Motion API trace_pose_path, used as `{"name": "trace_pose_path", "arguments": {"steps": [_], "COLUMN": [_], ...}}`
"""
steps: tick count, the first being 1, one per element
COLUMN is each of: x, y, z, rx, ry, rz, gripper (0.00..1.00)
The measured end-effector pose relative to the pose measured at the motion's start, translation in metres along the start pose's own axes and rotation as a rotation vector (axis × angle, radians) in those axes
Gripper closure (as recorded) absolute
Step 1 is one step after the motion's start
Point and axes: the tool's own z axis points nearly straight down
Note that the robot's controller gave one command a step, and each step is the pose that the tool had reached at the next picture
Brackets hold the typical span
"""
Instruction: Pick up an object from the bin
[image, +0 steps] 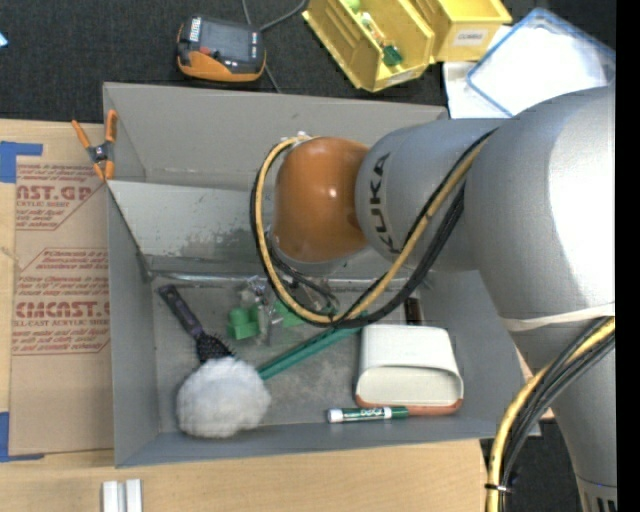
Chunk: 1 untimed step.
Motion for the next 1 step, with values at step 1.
{"name": "trace_pose_path", "arguments": {"steps": [1], "x": [0.0005], "y": [0.0004], "z": [-0.0081], "rx": [-0.001], "ry": [0.002], "rz": [0.0], "gripper": [1.0]}}
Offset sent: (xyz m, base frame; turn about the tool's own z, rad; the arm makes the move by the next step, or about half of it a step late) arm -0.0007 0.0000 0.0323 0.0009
